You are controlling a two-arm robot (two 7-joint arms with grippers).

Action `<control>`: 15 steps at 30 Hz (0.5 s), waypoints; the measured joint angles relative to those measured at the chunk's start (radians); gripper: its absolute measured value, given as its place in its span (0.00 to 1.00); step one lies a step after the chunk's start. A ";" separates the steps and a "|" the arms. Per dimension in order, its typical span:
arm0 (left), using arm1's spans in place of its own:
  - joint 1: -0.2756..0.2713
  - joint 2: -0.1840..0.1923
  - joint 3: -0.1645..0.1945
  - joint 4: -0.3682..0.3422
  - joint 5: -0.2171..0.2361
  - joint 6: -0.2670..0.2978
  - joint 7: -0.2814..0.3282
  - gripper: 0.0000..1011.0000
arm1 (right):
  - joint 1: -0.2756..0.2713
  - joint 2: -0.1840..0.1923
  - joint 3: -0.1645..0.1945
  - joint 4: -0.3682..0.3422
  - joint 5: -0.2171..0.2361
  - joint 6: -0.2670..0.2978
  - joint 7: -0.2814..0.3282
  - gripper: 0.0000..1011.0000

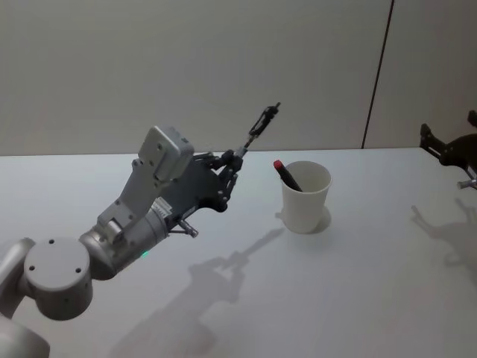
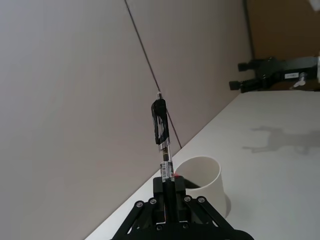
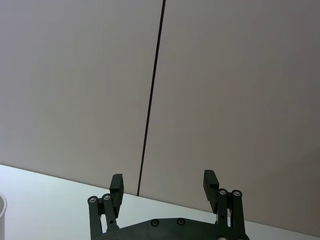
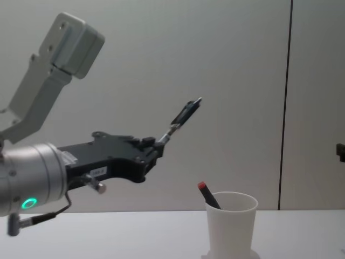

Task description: Place the pen into the pen holder.

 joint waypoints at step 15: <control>-0.090 -0.050 0.010 0.126 -0.007 -0.114 -0.161 0.13 | 0.000 0.000 0.000 0.000 0.000 0.000 0.000 0.99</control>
